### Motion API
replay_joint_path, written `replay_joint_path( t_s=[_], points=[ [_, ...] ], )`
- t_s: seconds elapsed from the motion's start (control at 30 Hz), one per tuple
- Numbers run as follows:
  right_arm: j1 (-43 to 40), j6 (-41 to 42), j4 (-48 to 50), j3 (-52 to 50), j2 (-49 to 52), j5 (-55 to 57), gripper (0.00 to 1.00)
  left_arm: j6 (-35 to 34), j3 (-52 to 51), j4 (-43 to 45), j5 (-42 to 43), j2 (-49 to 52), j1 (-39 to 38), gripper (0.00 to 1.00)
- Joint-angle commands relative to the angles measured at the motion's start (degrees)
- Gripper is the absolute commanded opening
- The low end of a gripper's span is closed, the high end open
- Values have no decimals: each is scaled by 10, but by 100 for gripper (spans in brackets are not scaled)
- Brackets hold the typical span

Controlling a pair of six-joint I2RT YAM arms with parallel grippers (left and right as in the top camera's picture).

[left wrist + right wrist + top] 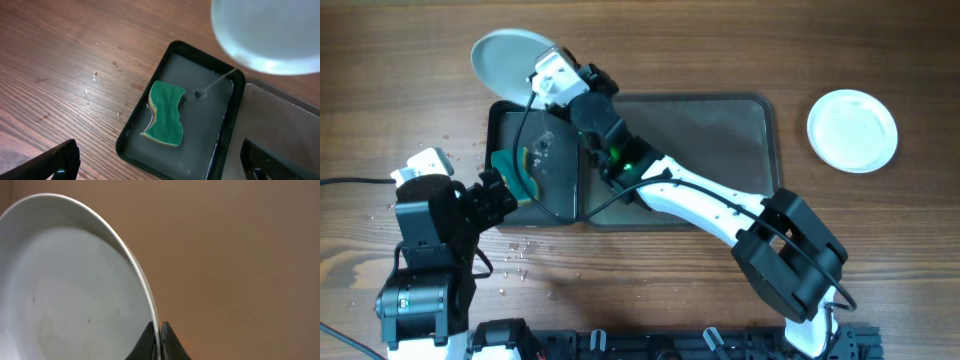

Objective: Clean dirty plates on tray and stack at the side
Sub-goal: 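Hold the plate tilted over the small tray with the right gripper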

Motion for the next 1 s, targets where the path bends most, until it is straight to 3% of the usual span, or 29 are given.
replay_joint_path(
  t_s=[0.0, 0.7, 0.97],
  points=[
    [2, -87, 39, 12, 6, 15, 4, 5, 8, 1, -6, -1, 2, 100],
    [2, -94, 55, 12, 6, 14, 4, 5, 8, 1, -6, -1, 2, 100],
    [-1, 50, -65, 12, 6, 8, 4, 5, 8, 1, -6, -1, 2, 100]
  ],
)
